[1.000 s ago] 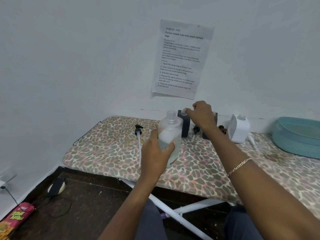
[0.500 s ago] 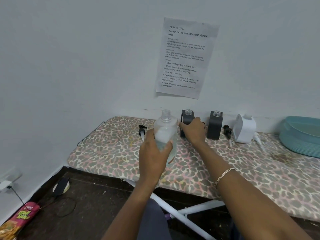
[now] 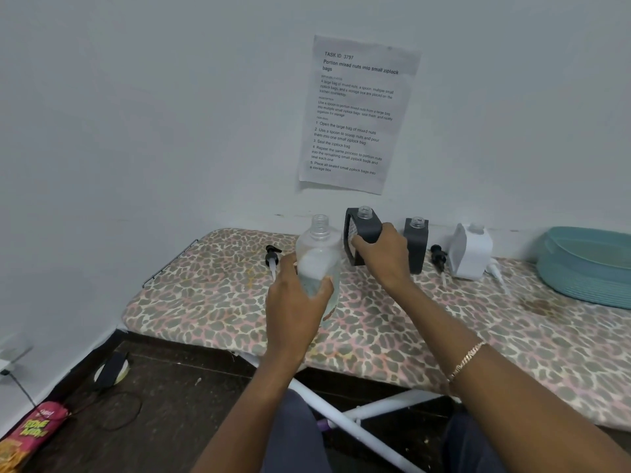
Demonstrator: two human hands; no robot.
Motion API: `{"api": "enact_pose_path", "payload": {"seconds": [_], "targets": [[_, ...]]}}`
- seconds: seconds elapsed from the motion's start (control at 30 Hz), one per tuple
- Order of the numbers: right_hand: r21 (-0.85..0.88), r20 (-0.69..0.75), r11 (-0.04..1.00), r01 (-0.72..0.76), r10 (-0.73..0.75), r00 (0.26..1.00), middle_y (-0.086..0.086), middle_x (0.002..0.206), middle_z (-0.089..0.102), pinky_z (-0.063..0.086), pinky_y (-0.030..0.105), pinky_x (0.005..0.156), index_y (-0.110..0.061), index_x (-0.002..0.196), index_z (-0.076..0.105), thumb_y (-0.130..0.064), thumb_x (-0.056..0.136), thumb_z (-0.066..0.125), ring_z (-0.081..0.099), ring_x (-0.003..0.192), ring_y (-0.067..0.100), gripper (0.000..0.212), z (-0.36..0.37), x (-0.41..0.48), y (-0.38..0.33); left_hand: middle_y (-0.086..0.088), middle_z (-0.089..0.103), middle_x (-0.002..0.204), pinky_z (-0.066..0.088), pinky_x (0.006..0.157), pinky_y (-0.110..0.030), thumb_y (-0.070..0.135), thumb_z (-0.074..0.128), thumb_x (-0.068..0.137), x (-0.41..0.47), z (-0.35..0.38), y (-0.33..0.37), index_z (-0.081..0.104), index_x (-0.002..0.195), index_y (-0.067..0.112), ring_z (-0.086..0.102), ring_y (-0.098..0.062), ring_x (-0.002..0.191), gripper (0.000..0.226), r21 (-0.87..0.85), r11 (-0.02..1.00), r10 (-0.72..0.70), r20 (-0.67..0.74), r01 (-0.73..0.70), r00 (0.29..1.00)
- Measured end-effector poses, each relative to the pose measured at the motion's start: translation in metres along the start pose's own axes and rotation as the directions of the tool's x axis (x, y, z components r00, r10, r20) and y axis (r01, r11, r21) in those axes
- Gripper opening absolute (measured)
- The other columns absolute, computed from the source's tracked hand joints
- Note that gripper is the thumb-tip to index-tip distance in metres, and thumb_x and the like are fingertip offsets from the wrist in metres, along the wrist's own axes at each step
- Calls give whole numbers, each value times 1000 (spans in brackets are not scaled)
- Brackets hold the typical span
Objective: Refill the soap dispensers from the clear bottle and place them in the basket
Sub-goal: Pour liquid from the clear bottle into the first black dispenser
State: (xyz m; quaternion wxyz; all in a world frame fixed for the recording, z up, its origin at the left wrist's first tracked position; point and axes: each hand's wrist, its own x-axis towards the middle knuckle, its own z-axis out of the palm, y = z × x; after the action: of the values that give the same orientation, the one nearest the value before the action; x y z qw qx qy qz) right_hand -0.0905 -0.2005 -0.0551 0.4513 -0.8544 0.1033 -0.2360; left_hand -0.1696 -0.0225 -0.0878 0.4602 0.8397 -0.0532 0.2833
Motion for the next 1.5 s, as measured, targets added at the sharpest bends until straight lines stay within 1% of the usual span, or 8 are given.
{"api": "enact_pose_path", "payload": {"seconds": [0.1, 0.23, 0.37, 0.47, 0.6, 0.97, 1.07, 1.5], "targets": [[24, -9, 999, 46, -46, 999, -2, 86, 65, 54, 34, 63, -12, 100, 57, -39, 86, 73, 64, 75, 14, 34, -21, -17, 8, -3, 68, 122, 60, 80, -46, 45, 76, 90, 1, 0, -1, 45, 137, 23, 69, -25, 103, 61, 3, 1000, 9, 12, -9, 1000], [38, 14, 996, 78, -78, 997, -7, 84, 60, 39, 16, 56, -14, 101, 55, -33, 91, 73, 57, 70, 5, 28, -51, -45, 22, -8, 66, 130, 60, 84, -49, 47, 80, 87, 1, 2, -4, 41, 145, 19, 68, -28, 111, 75, 15, 1000, 5, 62, -6, 998], [83, 10, 994, 72, -73, 997, -11, 93, 64, 47, 21, 63, -20, 110, 56, -32, 93, 73, 62, 80, 4, 27, -79, -75, 43, -13, 67, 130, 58, 81, -42, 38, 78, 92, -3, 4, -4, 42, 148, 13, 67, -31, 110, 71, 21, 1000, 11, 56, -12, 998], [89, 5, 994, 66, -67, 998, -15, 97, 65, 54, 24, 68, -27, 113, 54, -33, 93, 73, 63, 84, 1, 28, -98, -91, 56, -10, 68, 124, 48, 75, -32, 31, 77, 93, -7, 7, 2, 45, 147, 12, 66, -27, 102, 65, 24, 999, 47, 54, -48, 997], [75, 2, 996, 46, -46, 999, -19, 95, 62, 47, 15, 62, -28, 112, 52, -32, 93, 74, 61, 81, -4, 29, -116, -106, 70, -9, 70, 116, 42, 67, -29, 32, 74, 95, -18, 12, 14, 47, 148, 13, 58, -16, 85, 63, 90, 987, 127, 75, -133, 989], [138, -8, 988, 71, -71, 997, -27, 101, 57, 48, 4, 63, -32, 125, 47, -28, 93, 78, 58, 85, -25, 45, -123, -134, 91, -8, 71, 114, 53, 60, -36, 31, 80, 90, -42, 30, 36, 48, 149, 15, 71, -28, 86, 70, 291, 909, 263, 153, -298, 953], [138, -12, 987, 79, -78, 997, -29, 102, 58, 50, 6, 69, -31, 130, 48, -30, 91, 79, 58, 90, -24, 50, -121, -133, 96, -8, 71, 116, 57, 62, -39, 33, 82, 87, -44, 34, 38, 46, 151, 14, 72, -28, 88, 76, 362, 870, 291, 171, -335, 941], [171, 46, 980, 105, -115, 992, -18, 103, 67, 51, 10, 63, -31, 129, 50, -19, 89, 77, 64, 87, -11, 49, -124, -133, 99, -10, 72, 109, 57, 59, -39, 32, 93, 74, -51, 42, 39, 55, 144, 9, 71, -28, 85, 83, 560, 708, 395, 191, -430, 899]]}}
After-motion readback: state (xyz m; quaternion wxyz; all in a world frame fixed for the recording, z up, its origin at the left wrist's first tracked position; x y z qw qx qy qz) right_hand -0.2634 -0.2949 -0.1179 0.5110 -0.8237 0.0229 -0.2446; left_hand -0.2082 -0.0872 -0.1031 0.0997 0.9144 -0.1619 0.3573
